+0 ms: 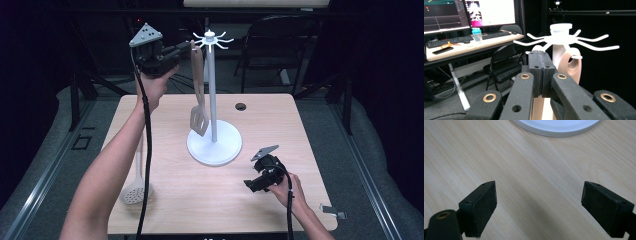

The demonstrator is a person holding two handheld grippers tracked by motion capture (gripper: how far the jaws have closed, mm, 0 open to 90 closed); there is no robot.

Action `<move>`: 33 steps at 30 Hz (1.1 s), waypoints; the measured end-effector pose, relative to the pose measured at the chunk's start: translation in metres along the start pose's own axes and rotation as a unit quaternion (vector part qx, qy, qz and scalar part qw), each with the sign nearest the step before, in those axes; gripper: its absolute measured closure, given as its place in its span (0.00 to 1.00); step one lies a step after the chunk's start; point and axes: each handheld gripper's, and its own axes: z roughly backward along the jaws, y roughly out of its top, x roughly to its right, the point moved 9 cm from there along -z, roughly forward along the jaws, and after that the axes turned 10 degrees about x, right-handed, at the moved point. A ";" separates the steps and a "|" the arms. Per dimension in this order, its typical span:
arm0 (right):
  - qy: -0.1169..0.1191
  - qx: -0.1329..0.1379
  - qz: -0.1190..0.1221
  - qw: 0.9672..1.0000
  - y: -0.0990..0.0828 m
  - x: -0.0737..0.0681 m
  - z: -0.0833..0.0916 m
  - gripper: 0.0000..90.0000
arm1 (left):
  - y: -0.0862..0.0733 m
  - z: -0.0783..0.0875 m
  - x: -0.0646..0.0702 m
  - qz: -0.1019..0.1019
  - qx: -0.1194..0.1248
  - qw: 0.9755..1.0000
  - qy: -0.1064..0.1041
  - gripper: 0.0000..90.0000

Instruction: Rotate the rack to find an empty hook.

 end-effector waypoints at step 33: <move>0.000 0.003 -0.003 1.000 -0.001 0.000 0.000 0.14 | -0.008 -0.015 -0.014 0.003 -0.010 1.000 0.012 1.00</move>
